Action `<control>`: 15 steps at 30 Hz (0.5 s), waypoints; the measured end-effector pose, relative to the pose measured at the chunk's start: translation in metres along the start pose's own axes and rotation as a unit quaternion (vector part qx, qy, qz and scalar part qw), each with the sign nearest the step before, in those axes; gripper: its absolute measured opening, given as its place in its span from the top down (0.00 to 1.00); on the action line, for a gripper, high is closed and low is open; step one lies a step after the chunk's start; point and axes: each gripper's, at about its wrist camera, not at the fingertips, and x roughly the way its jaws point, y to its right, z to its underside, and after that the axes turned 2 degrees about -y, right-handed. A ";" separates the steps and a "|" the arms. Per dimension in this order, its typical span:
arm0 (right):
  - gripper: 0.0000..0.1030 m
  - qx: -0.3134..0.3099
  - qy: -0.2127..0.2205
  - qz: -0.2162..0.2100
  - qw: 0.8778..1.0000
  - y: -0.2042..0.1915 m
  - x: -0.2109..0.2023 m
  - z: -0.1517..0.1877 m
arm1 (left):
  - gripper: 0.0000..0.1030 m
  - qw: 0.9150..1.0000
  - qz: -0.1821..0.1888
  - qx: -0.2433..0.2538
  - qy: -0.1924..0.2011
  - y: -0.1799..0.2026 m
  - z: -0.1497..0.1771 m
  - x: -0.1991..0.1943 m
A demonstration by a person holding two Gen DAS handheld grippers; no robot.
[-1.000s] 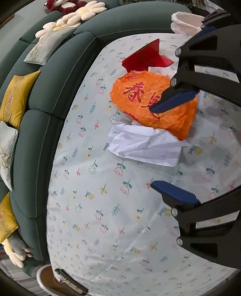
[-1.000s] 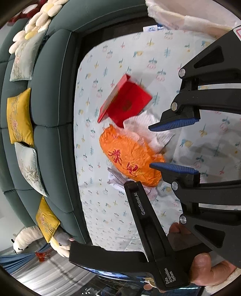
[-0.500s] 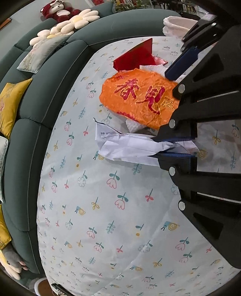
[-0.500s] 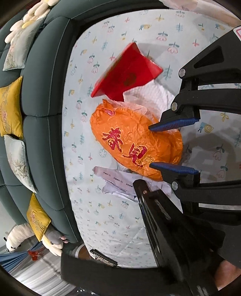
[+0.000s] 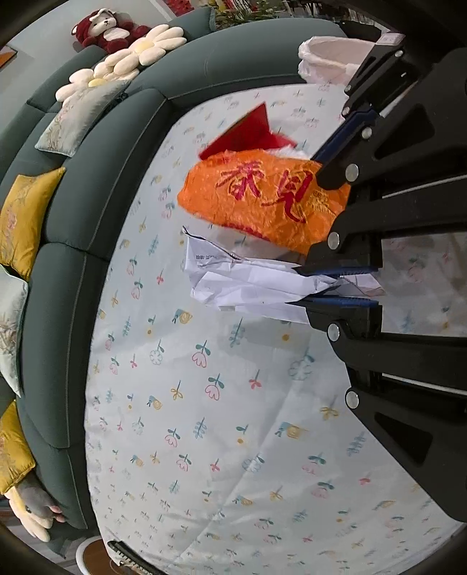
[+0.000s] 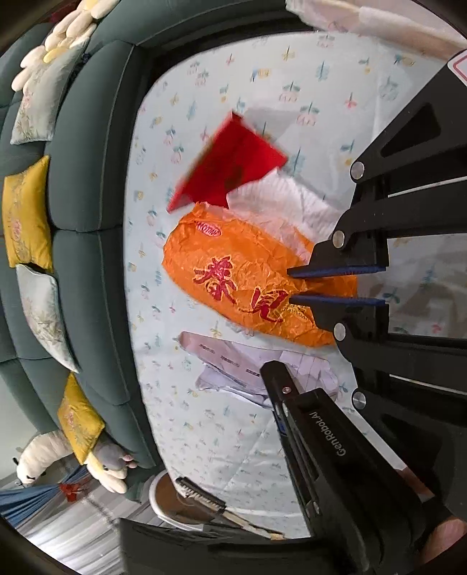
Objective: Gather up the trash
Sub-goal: 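Grasp the white tissue with the left tool while the right tool grasps the orange bag, then lift the tissue and orange bag and carry them over the bin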
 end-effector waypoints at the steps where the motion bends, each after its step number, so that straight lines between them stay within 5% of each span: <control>1: 0.91 0.003 0.005 -0.001 1.000 0.002 -0.006 0.000 | 0.92 1.000 0.001 0.001 0.002 0.003 0.000 -0.004; 15: 0.91 0.037 0.081 0.019 0.996 0.048 -0.118 0.021 | 0.92 0.998 0.021 0.038 0.044 0.068 0.034 -0.077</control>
